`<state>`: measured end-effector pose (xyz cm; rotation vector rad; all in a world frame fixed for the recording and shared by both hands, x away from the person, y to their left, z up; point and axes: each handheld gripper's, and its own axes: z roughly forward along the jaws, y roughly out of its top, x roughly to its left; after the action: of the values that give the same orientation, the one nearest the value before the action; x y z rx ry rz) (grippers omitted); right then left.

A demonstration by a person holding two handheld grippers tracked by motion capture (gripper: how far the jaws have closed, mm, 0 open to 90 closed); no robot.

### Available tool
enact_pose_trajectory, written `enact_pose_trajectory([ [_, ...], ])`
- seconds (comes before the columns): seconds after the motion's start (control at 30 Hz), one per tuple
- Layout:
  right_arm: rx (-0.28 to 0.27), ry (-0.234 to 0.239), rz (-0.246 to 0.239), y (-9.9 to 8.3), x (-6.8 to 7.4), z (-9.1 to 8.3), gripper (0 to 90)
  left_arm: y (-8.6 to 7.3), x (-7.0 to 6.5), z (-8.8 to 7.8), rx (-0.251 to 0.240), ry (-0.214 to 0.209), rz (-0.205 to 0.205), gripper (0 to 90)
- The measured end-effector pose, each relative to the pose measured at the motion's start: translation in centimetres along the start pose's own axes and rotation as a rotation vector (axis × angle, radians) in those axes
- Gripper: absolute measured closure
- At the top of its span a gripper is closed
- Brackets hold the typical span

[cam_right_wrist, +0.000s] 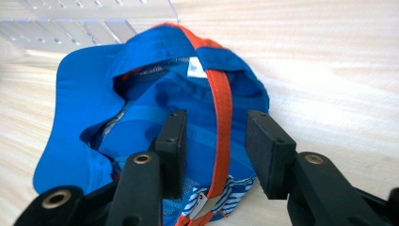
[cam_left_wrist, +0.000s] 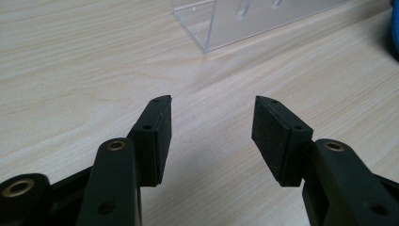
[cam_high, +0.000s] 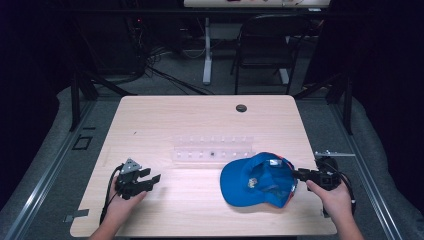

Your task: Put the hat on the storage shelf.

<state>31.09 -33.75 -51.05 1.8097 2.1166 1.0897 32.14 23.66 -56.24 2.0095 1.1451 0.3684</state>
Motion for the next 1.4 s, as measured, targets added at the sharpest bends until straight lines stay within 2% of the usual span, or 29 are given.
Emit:
enact_pose_trajectory([
  [0.23, 0.045, 0.035, 0.033, 0.1, -1.2, 1.2, 58.0, 0.0, 0.0, 0.1, 0.0, 0.001, -0.003, 48.0],
  [0.37, 0.073, 0.051, 0.035, 0.0, -1.4, 1.8, 59.0, 0.0, 0.0, 0.1, 0.001, 0.002, -0.001, 48.0],
  [0.57, 0.08, 0.093, 0.044, 0.0, -1.2, 1.9, 62.4, 0.0, 0.1, 0.1, 0.003, 0.004, -0.006, 48.0],
  [0.83, 0.11, 0.142, 0.006, 0.4, -0.1, 1.4, 65.0, 0.0, 0.1, 0.1, 0.001, 0.01, -0.007, 48.0],
  [1.0, 0.123, 0.175, 0.02, 0.9, 0.1, 1.0, 69.7, 0.0, 0.1, 0.1, 0.002, 0.006, -0.008, 48.0],
  [1.23, 0.144, 0.171, 0.008, 1.6, 0.4, 1.0, 71.4, 0.0, 0.1, 0.1, 0.001, 0.005, -0.008, 47.9],
  [1.33, 0.145, 0.119, -0.01, 1.7, 0.3, 1.3, 67.4, 0.0, 0.1, 0.0, -0.001, 0.004, -0.005, 47.9],
  [1.4, 0.133, 0.114, 0.005, 1.7, 0.0, 1.3, 65.9, 0.0, 0.1, 0.0, -0.001, 0.004, -0.005, 47.9],
])
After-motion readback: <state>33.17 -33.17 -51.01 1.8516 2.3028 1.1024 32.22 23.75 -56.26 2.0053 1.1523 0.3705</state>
